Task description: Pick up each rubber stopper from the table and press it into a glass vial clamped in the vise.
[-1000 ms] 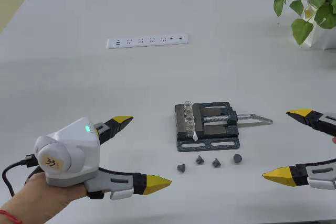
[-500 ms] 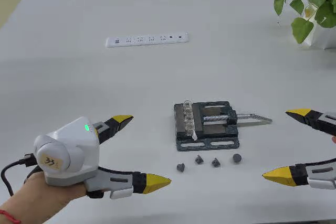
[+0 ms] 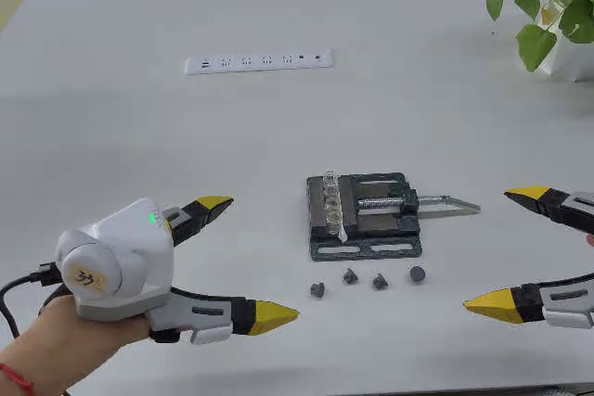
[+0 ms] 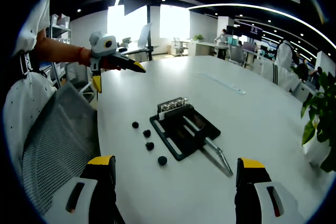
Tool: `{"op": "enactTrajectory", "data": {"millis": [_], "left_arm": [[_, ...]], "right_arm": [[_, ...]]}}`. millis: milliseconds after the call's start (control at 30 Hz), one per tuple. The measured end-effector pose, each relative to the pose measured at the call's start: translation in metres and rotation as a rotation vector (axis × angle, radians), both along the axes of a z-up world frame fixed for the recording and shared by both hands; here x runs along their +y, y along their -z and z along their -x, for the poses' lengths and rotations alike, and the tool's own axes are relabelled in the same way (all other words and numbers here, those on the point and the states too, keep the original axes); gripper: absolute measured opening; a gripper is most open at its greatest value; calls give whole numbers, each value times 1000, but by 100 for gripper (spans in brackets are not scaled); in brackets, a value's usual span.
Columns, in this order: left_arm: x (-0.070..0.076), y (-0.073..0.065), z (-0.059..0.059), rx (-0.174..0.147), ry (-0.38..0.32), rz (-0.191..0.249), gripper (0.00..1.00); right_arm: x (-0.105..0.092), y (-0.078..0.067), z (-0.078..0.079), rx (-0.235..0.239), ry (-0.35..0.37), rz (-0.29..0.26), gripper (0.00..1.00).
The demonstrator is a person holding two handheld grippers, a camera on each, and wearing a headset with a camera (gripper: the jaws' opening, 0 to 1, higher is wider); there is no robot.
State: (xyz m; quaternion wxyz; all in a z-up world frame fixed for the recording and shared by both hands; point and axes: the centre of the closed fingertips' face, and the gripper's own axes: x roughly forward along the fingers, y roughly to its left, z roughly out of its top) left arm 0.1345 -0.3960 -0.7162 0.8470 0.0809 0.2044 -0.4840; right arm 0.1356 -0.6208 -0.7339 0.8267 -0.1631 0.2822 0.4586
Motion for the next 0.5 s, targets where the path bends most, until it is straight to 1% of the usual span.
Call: {"op": "enactTrajectory", "data": {"millis": [133,267,333,433,500], "left_arm": [[-2,-2,1,-4,0,-3,97],[0,0,-1,-4,-2,-3,98],[1,0,-2,-5,-5,1,97],[2,0,-3,-6,-10,4,97],[1,-1,-3,-7,-11,6,97]], "right_arm": [[2,-2,0,3,-15,18,93],[6,-3,-1,4,-48,49,91],[7,-3,-2,14,-67,70,89],[12,-4,-4,14,-91,91,86],[16,-4,-4,29,-109,105,83]]}}
